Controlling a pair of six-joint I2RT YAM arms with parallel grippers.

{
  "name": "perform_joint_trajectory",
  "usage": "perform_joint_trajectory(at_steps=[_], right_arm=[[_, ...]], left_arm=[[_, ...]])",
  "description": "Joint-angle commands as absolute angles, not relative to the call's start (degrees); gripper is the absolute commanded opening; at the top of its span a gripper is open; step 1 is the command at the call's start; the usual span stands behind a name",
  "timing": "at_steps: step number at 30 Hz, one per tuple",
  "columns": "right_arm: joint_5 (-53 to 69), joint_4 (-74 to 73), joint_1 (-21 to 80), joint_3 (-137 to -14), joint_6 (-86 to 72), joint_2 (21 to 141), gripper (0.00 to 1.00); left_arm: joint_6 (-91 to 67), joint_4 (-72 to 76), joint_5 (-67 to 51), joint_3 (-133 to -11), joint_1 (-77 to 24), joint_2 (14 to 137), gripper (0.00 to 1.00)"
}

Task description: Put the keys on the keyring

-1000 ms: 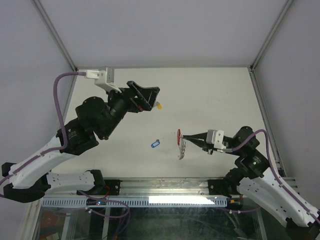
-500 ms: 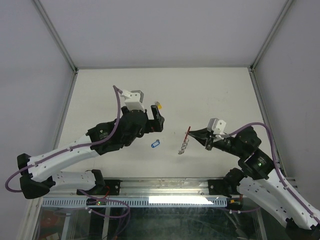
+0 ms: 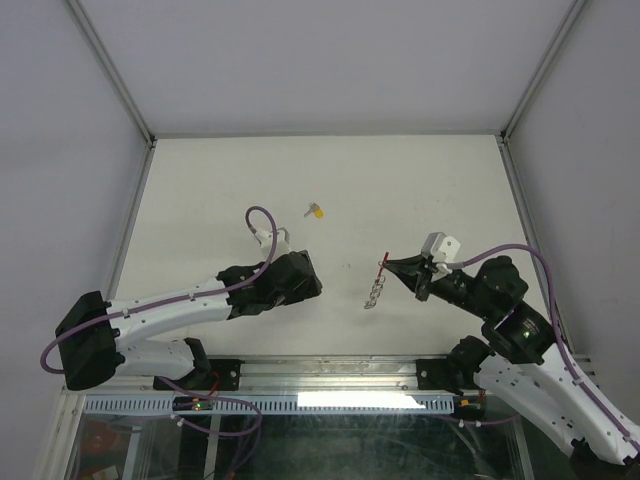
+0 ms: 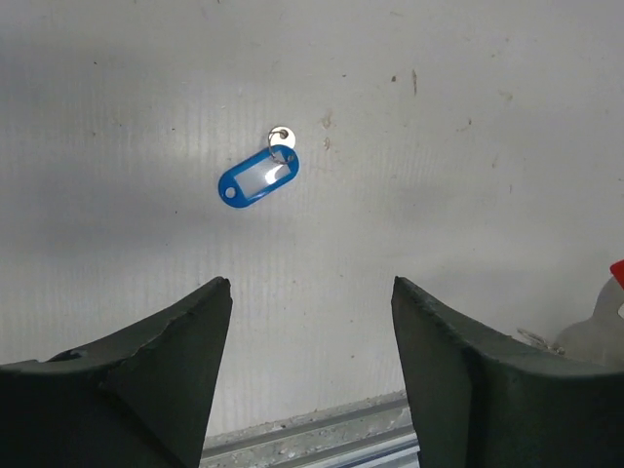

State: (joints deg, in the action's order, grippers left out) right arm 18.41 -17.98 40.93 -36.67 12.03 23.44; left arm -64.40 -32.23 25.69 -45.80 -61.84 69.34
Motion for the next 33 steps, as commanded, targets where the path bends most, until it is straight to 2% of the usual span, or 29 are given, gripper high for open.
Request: perform_joint_trajectory(at_steps=[1, 3, 5, 11, 18, 33], right_arm=[[17.6, -16.2, 41.2, -38.7, 10.9, 23.0, 0.0], [17.6, -16.2, 41.2, -38.7, 10.9, 23.2, 0.0], [17.6, -15.9, 41.2, -38.6, 10.8, 23.4, 0.0], [18.3, -14.7, 41.2, -37.9, 10.2, 24.3, 0.0], [18.7, -14.3, 41.2, -37.8, 10.2, 24.7, 0.0], [19.3, -14.2, 41.2, -37.2, 9.5, 24.4, 0.0]], left_arm=[[-68.0, -19.7, 19.1, -42.2, -58.1, 69.6, 0.59], [-67.4, -17.3, 17.2, -41.0, -56.6, 70.7, 0.49], [-66.4, -15.7, 15.8, -40.6, -55.4, 71.9, 0.44], [-64.0, -13.5, 14.0, -40.9, -52.4, 75.3, 0.37], [-62.3, -12.1, 12.3, -41.1, -50.1, 78.4, 0.34], [-58.2, -12.0, 11.0, -43.3, -48.5, 84.5, 0.38]])
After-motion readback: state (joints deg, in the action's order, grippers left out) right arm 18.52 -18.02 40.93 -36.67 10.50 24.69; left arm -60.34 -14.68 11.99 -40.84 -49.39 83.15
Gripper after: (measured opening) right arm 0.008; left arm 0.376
